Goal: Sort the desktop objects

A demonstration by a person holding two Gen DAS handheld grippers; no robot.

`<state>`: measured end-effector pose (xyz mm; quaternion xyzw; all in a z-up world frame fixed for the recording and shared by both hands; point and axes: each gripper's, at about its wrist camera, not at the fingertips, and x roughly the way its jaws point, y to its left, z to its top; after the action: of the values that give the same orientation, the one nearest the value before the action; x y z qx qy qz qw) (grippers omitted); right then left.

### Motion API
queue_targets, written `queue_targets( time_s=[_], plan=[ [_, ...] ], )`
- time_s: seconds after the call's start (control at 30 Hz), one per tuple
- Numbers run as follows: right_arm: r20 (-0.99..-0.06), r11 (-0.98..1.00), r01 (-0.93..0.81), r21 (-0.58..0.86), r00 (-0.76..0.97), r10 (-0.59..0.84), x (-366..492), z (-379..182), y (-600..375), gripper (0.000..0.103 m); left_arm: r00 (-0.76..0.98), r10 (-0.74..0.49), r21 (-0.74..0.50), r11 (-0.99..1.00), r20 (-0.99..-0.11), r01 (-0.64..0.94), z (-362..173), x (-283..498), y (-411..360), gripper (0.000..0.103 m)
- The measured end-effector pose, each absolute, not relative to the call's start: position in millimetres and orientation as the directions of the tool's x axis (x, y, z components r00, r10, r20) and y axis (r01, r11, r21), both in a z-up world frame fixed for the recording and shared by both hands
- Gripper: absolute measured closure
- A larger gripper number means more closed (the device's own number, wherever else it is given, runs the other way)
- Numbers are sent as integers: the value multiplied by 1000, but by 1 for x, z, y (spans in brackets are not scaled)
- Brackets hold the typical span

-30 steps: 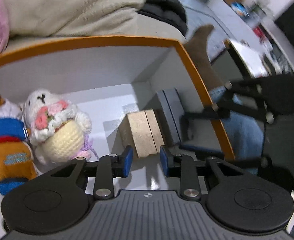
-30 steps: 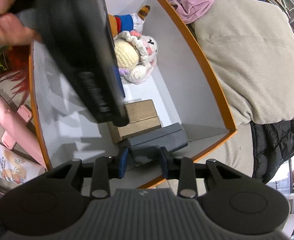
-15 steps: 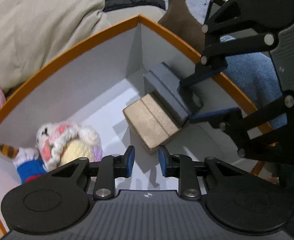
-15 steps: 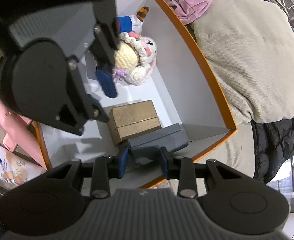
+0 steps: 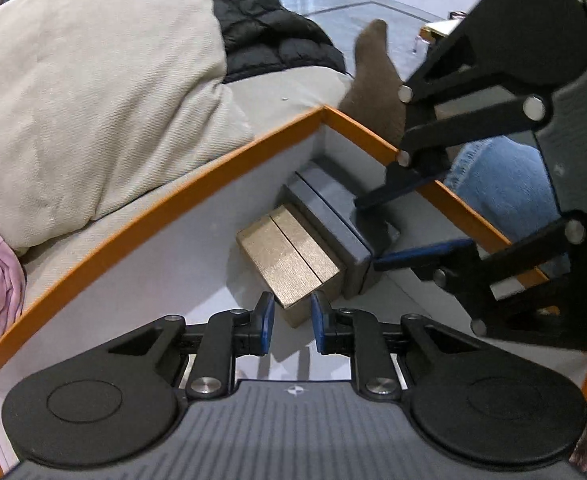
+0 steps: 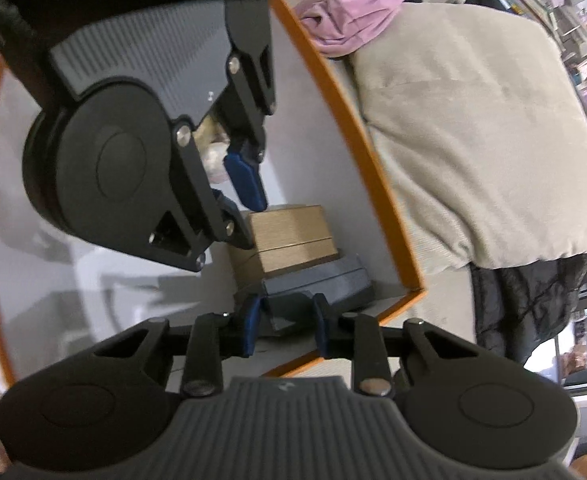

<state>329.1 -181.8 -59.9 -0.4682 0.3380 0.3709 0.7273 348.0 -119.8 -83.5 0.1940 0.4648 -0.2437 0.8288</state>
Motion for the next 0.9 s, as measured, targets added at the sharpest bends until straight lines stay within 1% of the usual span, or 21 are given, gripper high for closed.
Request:
queue_targets(
  time_s=[0.2, 0.3, 0.37, 0.47, 0.5, 0.57, 0.6, 0.7, 0.77, 0.8, 0.9],
  plan=[
    [-830, 285, -848, -446, 511, 222, 326, -60, -181, 75, 460, -229, 90, 814, -858, 574, -85, 353, -123, 81],
    [-824, 330, -842, -427, 512, 242, 322, -47, -185, 73, 452, -220, 86, 821, -864, 564, -78, 346, -118, 81],
    [-813, 357, -838, -413, 516, 270, 312, -38, -189, 73, 473, -218, 87, 836, -853, 542, -65, 336, -113, 81],
    [-764, 410, -814, -412, 554, 330, 287, -18, -198, 73, 541, -260, 69, 856, -800, 513, -31, 303, -99, 81],
    [-740, 437, -803, -407, 570, 358, 276, -12, -202, 71, 564, -276, 60, 862, -778, 504, -19, 290, -94, 81],
    [-681, 489, -785, -379, 595, 427, 252, 2, -207, 54, 605, -295, 47, 874, -740, 485, 2, 262, -85, 81],
    [-651, 514, -779, -359, 604, 460, 239, 6, -212, 52, 619, -296, 45, 880, -727, 474, 10, 249, -83, 81],
    [-605, 586, -754, -297, 623, 496, 199, 12, -221, 52, 635, -301, 47, 881, -711, 471, 26, 207, -78, 80],
    [-600, 622, -746, -237, 616, 510, 172, 12, -225, 52, 617, -288, 48, 883, -732, 468, 27, 182, -79, 80],
    [-605, 637, -743, -205, 608, 514, 159, 10, -227, 51, 603, -285, 37, 885, -745, 464, 25, 169, -78, 79],
    [-650, 703, -706, -89, 576, 496, 135, -10, -236, 51, 567, -288, -22, 903, -772, 429, 16, 133, -70, 65]
  ],
)
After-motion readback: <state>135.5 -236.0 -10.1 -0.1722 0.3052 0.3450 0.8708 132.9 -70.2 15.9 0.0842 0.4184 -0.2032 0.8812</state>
